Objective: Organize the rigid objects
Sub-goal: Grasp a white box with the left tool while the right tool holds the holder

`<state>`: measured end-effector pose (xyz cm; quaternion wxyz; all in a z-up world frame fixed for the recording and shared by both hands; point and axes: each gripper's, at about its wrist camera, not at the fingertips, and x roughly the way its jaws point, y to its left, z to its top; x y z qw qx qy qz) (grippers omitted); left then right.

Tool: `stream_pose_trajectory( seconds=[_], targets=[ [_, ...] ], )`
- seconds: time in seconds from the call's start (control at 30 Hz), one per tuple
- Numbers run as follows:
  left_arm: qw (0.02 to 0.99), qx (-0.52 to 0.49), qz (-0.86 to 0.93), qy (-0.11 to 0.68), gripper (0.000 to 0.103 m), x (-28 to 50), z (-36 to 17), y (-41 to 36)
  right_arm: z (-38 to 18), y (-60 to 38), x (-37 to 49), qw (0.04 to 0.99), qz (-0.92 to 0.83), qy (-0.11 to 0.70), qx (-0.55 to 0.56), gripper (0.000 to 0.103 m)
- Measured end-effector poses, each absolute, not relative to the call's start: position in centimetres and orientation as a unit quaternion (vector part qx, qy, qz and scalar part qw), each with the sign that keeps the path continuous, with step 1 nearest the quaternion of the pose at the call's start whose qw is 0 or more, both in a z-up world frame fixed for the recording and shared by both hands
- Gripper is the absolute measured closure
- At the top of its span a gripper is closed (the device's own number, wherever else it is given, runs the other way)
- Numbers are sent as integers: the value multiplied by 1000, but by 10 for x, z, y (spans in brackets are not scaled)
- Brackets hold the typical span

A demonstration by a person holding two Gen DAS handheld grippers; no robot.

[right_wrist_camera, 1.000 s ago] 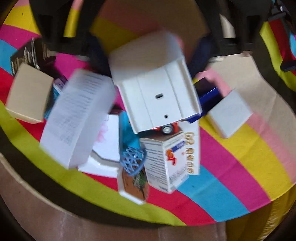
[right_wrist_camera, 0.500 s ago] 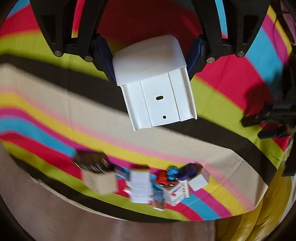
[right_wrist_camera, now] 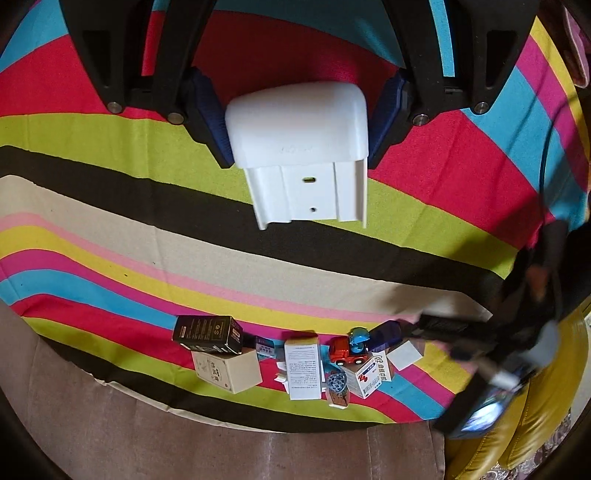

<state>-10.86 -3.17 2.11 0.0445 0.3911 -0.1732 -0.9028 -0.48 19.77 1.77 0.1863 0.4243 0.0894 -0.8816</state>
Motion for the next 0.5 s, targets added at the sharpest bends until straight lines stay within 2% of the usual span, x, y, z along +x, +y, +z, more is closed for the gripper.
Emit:
stream_pose_trajectory(
  seconds=[0.03, 0.07, 0.1, 0.2, 0.33, 0.5],
  targets=[
    [41, 393, -902, -173, 27, -116, 20, -31, 18, 198, -5, 186, -882, 89, 424, 33],
    [29, 397, -903, -161, 48, -121, 20, -33, 17, 198, -5, 187, -882, 89, 424, 33],
    [23, 405, -902, -149, 56, -122, 18, -35, 17, 198, -5, 187, -881, 88, 425, 33],
    [12, 408, -909, -85, 60, -103, 20, -45, 17, 199, -5, 187, -882, 87, 424, 34],
    [-45, 418, -907, 39, 61, -37, 25, -59, 17, 202, -5, 187, -882, 82, 424, 36],
    [-70, 438, -894, 68, 63, 8, 17, -56, 17, 202, -5, 187, -882, 83, 424, 36]
  ],
)
